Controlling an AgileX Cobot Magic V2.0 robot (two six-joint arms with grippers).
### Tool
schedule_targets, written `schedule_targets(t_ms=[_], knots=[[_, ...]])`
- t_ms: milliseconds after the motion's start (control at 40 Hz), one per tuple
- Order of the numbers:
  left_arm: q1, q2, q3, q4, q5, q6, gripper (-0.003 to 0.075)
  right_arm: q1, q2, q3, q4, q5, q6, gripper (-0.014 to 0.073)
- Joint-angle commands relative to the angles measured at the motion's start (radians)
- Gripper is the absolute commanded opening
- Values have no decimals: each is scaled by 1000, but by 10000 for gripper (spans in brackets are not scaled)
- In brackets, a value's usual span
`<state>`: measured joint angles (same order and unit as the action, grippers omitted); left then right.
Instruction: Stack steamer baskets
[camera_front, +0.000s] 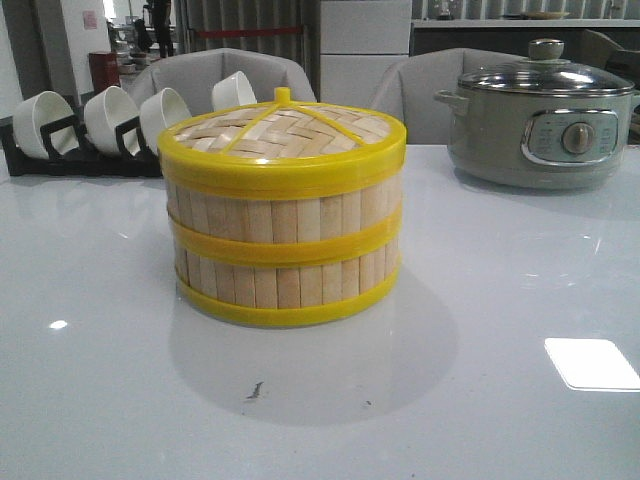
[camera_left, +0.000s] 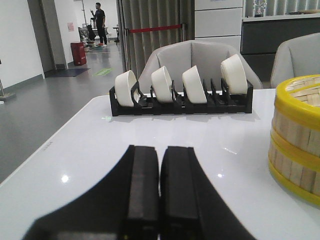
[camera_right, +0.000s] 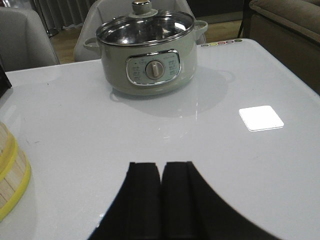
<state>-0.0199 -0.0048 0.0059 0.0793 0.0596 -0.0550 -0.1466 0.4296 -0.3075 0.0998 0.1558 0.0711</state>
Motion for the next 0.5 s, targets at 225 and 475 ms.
schedule_targets(t_ms=[225, 475], knots=[[0, -17, 1, -8, -90, 2, 85, 9, -79, 4, -30, -88, -22, 52], [0, -17, 1, -8, -90, 2, 85, 154, -276, 201, -29, -140, -21, 52]])
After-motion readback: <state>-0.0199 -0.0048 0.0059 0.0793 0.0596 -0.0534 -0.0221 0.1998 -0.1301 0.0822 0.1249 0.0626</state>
